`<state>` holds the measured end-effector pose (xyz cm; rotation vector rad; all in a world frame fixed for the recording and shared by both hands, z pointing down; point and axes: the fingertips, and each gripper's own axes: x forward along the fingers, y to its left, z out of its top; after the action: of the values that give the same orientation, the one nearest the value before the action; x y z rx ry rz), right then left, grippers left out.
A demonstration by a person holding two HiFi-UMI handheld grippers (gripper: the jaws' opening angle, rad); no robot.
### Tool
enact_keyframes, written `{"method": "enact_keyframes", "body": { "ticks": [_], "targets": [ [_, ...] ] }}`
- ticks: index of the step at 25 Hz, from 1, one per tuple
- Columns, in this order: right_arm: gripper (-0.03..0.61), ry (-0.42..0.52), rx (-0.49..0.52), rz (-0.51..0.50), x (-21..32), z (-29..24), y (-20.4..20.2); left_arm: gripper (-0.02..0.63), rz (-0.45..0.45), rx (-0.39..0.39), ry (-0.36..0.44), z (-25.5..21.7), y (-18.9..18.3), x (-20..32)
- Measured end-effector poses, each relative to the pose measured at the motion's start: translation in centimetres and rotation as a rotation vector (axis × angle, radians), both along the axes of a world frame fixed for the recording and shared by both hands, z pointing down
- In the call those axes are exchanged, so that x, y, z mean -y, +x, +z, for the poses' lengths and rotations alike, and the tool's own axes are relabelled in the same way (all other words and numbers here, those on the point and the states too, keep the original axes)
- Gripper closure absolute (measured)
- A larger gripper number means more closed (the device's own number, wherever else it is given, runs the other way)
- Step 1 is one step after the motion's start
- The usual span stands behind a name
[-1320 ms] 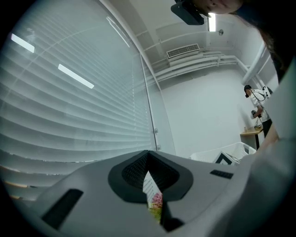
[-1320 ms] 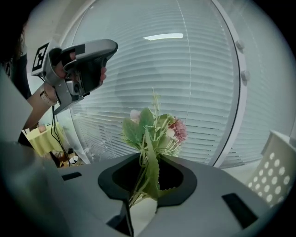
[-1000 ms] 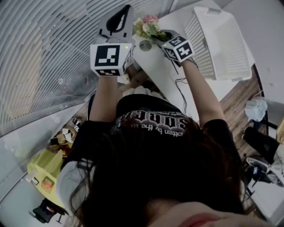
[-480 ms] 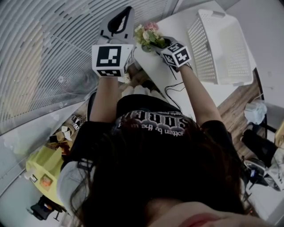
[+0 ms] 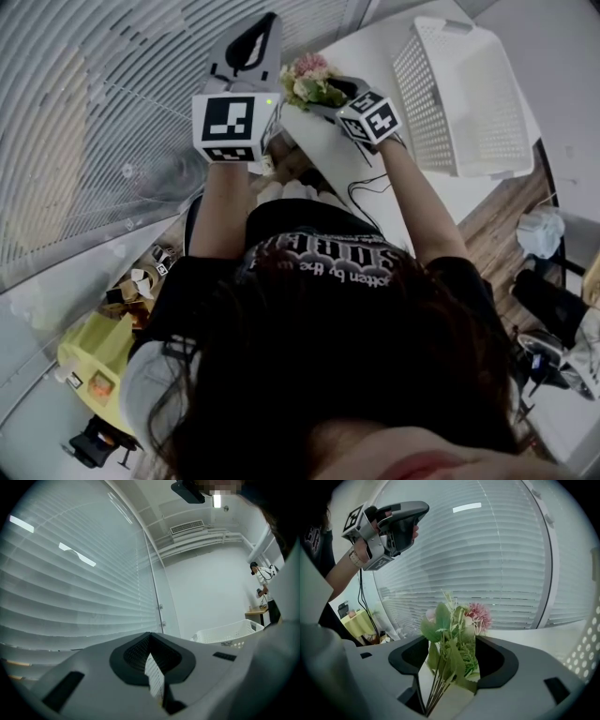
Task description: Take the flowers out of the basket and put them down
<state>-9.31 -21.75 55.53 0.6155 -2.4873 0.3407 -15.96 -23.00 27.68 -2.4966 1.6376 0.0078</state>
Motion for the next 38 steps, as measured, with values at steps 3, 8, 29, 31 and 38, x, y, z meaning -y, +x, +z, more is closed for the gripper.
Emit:
{"method": "enact_keyframes", "body": {
  "ticks": [3,8,29,31,38],
  "targets": [
    [0.263,0.009,0.025,-0.008,-0.4,-1.1,0.1,0.612,0.005,0.002,-0.002,0.1,0.2,0.0],
    [0.258,0.021,0.085,0.016,-0.4,-3.3,0.9,0.612,0.011,0.000,-0.001,0.1,0.4,0.2],
    [0.502,0.395,0.347,0.190,1.3,-22.1,2.3,0.612,0.013,-0.019,-0.053,2.4,1.3,0.8],
    [0.502,0.413,0.366,0.191,1.2,-23.2,2.3,0.612,0.012,-0.019,-0.058,2.6,1.4,0.9],
    [0.525,0.491,0.397,0.212,0.9,-26.0,2.6,0.612,0.030,-0.022,-0.078,3.4,2.3,1.0]
  ]
}}
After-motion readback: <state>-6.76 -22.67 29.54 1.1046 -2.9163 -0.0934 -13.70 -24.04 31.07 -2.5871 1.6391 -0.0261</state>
